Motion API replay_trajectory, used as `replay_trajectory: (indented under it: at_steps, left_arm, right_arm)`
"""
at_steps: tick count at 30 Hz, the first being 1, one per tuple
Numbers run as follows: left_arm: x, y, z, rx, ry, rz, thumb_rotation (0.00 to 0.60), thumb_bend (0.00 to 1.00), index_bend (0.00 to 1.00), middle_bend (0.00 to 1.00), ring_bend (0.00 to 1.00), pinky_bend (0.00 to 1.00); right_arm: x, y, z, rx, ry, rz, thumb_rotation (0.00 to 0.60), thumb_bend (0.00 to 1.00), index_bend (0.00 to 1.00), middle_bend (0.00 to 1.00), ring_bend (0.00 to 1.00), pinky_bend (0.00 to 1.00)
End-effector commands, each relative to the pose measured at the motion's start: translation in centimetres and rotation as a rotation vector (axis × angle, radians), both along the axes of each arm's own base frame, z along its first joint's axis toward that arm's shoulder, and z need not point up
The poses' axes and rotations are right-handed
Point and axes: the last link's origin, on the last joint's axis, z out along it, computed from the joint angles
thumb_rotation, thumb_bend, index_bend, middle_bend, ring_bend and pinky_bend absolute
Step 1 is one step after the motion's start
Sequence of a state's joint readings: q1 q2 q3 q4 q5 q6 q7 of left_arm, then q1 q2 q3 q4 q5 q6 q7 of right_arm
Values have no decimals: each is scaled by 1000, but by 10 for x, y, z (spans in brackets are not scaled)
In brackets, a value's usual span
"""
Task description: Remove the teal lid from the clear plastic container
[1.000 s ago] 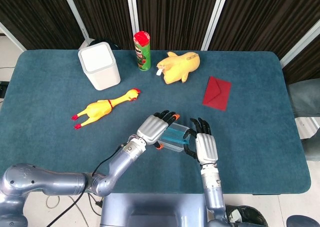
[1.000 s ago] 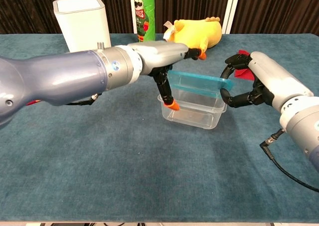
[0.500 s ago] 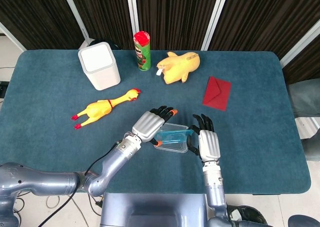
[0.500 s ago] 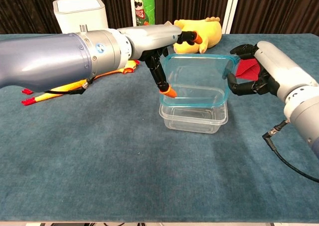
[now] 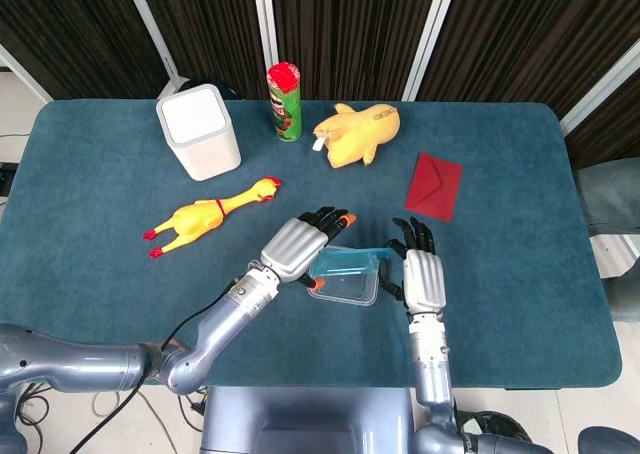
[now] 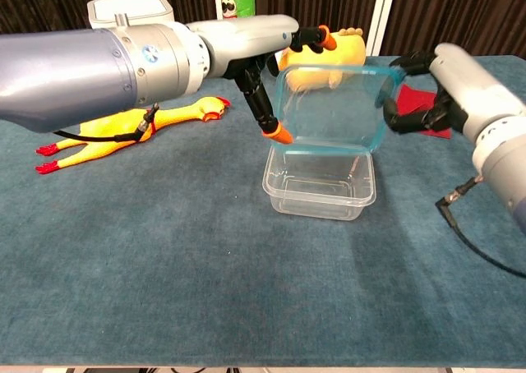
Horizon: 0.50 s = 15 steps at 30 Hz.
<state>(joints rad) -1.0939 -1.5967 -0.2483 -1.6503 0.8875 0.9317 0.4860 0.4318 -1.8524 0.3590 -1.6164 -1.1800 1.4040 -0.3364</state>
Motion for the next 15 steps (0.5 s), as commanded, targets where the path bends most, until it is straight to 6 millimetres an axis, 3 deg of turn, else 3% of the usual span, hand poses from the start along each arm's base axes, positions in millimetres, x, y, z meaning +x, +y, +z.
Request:
replay_trajectory:
  at_steps: [1,8,15]
  left_arm:
    - [1,0,9,7,-21,-5,600,52,79,44,34,211]
    - [-5,-3,32,22,-63,-10,600,52,86,50,34,210]
    - [-23,-7,60,47,-107,18,600,52,87,52,34,210]
  right_arm:
    - [-4,-11,16,-41,15,0,600,642,655,176,0,0]
    - [-29,-36,61,-141,79,-39,600,643,655,176,0,0]
    - [-71,-33,92,-167,169,-93,600,642,655,176,0,0]
